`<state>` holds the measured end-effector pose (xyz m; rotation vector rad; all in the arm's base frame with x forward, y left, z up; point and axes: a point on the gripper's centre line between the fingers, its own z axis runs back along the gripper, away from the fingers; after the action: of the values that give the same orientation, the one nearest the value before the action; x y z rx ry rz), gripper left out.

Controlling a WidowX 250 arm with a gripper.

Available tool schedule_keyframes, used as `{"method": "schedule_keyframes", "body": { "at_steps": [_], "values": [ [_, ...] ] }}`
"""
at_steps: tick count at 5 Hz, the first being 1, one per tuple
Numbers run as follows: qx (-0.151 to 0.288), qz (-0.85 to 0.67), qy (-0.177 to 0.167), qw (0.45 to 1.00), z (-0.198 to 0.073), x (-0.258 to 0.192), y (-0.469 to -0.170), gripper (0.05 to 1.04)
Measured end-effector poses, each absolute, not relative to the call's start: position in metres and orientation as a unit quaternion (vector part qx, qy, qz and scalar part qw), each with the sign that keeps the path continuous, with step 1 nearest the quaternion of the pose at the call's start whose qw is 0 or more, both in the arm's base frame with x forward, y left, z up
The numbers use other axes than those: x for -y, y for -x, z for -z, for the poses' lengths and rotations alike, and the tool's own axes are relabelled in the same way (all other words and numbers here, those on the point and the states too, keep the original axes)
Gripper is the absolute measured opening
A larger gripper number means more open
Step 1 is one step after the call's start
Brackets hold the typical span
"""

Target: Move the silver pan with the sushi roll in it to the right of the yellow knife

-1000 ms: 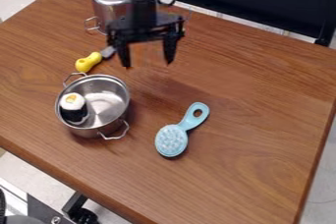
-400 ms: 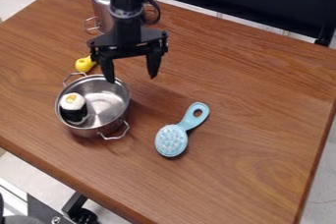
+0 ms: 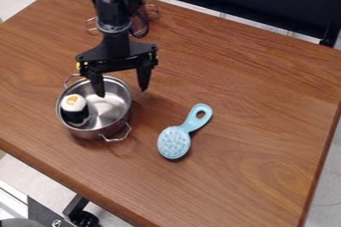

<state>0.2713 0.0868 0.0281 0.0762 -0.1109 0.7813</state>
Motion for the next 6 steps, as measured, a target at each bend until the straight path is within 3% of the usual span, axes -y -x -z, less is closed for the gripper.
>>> {"method": "schedule_keyframes", "body": {
  "at_steps": [1, 3, 5, 6],
  "values": [
    [0.069, -0.381, -0.047, 0.921, -0.021, -0.085, -0.271, 0.999],
    [0.056, -0.394, -0.031, 0.917, -0.012, -0.08, -0.27, 0.954],
    [0.063, -0.409, -0.031, 0.91, -0.008, -0.081, -0.274, 0.383],
    [0.055, -0.415, -0.033, 0.907, -0.005, -0.081, -0.272, 0.164]
  ]
}}
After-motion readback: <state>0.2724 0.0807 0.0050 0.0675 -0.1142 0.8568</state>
